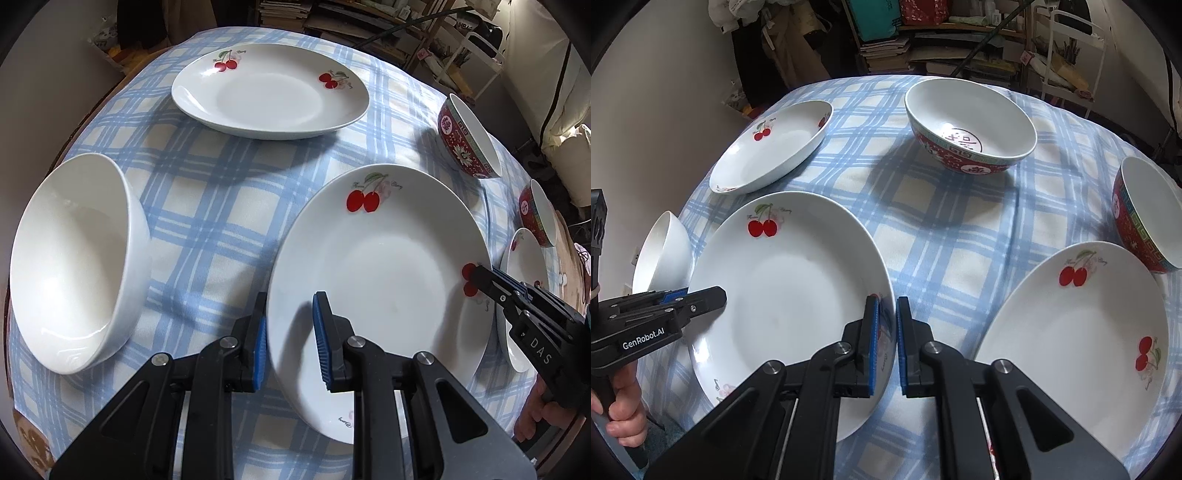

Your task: Organize plates and bowls

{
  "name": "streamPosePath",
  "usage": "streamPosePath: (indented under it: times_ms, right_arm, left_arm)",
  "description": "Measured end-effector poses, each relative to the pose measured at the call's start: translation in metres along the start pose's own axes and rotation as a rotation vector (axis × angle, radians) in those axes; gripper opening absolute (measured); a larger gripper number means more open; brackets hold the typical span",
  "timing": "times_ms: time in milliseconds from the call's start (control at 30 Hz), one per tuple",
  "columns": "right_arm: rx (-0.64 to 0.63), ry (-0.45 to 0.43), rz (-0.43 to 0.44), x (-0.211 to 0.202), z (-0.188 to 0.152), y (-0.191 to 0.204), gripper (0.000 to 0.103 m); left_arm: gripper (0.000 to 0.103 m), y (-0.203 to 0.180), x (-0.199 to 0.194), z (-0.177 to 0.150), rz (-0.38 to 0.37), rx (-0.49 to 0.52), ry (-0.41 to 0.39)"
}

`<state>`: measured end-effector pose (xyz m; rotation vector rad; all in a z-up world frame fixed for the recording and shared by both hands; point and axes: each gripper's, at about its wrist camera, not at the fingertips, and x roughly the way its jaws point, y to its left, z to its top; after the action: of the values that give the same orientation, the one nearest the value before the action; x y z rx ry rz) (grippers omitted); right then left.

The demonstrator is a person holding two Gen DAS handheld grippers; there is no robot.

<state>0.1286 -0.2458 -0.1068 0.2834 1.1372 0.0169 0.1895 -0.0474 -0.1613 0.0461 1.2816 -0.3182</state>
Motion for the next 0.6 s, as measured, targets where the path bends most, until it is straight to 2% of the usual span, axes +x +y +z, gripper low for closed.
streamPosePath:
  times_ms: [600]
  right_arm:
    - [0.025, 0.02, -0.047, -0.028, -0.033, 0.003, 0.01]
  left_arm:
    - [0.022, -0.011, -0.01, -0.04, -0.012, 0.035, 0.045]
